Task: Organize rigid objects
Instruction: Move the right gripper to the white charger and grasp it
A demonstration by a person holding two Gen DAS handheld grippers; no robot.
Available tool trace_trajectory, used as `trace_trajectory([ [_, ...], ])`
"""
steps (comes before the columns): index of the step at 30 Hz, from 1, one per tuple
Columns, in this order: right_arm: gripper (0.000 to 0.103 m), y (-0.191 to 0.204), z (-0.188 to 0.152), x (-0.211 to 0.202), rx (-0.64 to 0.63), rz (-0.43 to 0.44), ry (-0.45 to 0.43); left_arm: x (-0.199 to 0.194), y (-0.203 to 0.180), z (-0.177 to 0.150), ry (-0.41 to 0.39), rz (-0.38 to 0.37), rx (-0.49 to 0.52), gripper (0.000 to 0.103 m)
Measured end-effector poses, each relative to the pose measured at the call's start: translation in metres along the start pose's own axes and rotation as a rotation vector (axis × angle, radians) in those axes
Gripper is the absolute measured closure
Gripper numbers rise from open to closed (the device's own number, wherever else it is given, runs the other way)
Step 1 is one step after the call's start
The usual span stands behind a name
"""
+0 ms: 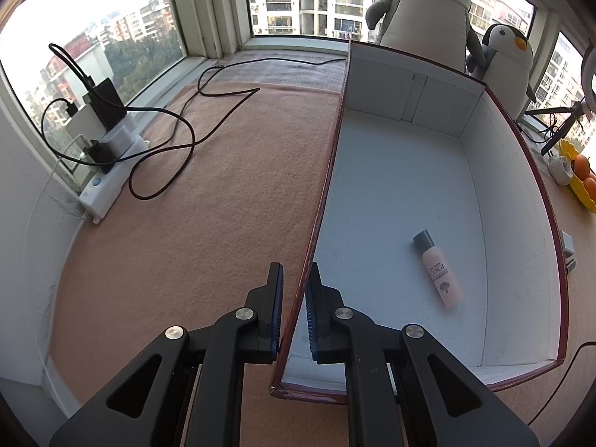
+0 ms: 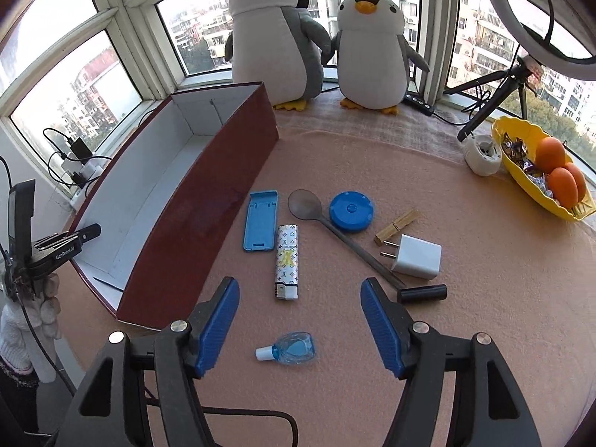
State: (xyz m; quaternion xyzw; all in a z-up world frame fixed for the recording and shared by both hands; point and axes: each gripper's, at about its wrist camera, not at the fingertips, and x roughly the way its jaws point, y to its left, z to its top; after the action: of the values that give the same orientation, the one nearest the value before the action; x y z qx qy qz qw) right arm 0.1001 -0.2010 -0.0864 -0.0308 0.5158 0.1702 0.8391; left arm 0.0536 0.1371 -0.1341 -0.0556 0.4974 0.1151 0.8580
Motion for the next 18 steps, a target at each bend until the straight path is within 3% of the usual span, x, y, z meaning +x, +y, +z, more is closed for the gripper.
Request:
trace_trajectory([
  [9,0.039,-0.029,-0.024,0.022,0.035,0.017,0.106,0.0,0.0,0.0,0.0,0.001,0.001,0.093],
  [18,0.039,-0.076,-0.02,0.039,0.144,-0.073,0.107,0.0,0.0,-0.001,-0.004,0.004,0.006,0.093],
])
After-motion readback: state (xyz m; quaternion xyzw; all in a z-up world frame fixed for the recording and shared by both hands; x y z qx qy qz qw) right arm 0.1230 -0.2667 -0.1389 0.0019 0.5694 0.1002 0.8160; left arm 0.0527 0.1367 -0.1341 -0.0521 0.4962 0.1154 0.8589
